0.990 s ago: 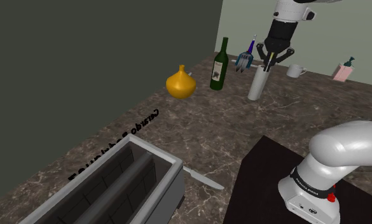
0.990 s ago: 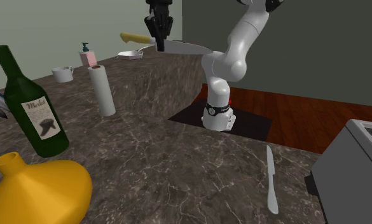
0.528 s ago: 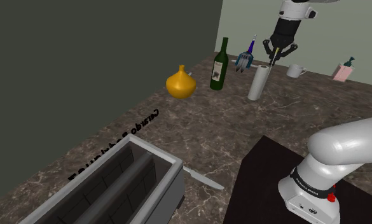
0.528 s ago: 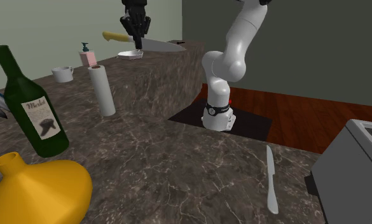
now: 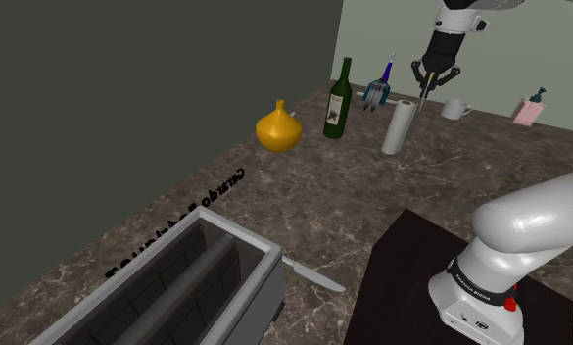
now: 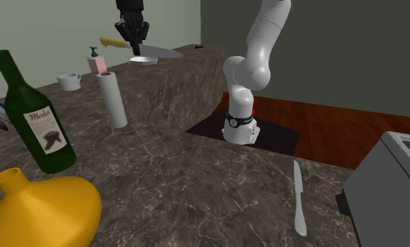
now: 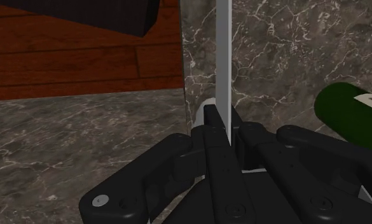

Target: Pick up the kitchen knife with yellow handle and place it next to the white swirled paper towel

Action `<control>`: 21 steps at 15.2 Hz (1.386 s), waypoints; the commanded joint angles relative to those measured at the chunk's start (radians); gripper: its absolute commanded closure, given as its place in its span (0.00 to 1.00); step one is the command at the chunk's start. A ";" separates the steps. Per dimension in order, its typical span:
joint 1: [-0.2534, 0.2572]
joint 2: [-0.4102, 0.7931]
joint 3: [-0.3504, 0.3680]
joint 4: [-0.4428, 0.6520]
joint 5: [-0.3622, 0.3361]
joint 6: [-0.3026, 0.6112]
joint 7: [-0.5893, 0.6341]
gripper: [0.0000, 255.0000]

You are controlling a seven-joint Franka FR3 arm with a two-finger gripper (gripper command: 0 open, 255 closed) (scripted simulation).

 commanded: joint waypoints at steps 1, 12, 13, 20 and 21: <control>-0.001 -0.001 -0.003 -0.027 -0.001 0.027 -0.003 1.00; -0.002 -0.007 -0.005 -0.180 -0.004 0.174 0.000 1.00; -0.002 -0.006 -0.005 -0.193 -0.004 0.188 0.000 1.00; -0.003 0.006 -0.007 -0.278 -0.006 0.284 0.002 1.00; -0.003 0.008 -0.008 -0.289 -0.006 0.298 0.002 1.00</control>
